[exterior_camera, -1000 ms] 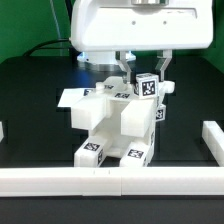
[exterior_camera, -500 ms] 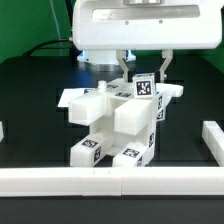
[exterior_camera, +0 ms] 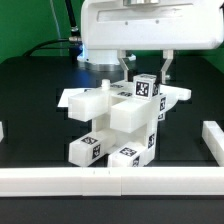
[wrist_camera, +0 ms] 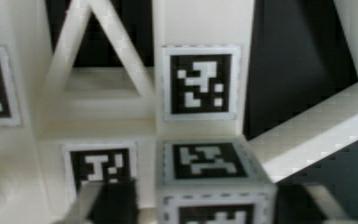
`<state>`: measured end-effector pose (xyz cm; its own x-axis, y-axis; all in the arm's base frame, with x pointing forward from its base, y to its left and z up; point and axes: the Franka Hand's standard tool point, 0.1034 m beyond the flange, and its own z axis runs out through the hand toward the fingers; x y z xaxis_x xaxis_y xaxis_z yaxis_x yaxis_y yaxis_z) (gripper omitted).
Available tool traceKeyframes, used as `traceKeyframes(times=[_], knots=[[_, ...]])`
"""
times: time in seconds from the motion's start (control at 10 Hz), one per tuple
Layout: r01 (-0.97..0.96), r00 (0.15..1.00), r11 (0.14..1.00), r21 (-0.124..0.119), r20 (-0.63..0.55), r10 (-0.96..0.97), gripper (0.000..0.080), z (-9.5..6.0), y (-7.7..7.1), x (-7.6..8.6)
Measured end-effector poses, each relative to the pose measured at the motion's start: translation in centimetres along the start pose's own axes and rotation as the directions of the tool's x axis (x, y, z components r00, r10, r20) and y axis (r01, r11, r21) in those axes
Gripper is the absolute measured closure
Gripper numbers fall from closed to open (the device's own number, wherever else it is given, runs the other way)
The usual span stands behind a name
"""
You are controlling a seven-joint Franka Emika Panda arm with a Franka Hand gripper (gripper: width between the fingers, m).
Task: Assemble chair
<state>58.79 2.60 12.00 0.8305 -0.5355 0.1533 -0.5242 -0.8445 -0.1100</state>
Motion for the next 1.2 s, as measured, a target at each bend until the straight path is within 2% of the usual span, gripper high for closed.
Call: traceKeyframes(times=[0.1, 0.2, 0.3, 0.7, 0.9, 1.2], knots=[[0.006, 1.000, 1.000, 0.000, -0.001, -0.006, 0.0216, 0.00, 0.12, 0.08], [0.011, 1.000, 1.000, 0.000, -0.001, -0.011, 0.0216, 0.01, 0.11, 0.07], [0.018, 1.000, 1.000, -0.001, -0.001, -0.018, 0.0162, 0.01, 0.22, 0.14], [0.082, 0.997, 0.997, -0.002, -0.003, -0.082, 0.0151, -0.08, -0.07, 0.13], [0.268, 0.963, 0.963, -0.015, -0.020, -0.269, 0.0151, -0.23, -0.64, 0.24], [0.452, 0.891, 0.892, -0.021, -0.015, -0.453, 0.0151, -0.18, -0.41, 0.30]])
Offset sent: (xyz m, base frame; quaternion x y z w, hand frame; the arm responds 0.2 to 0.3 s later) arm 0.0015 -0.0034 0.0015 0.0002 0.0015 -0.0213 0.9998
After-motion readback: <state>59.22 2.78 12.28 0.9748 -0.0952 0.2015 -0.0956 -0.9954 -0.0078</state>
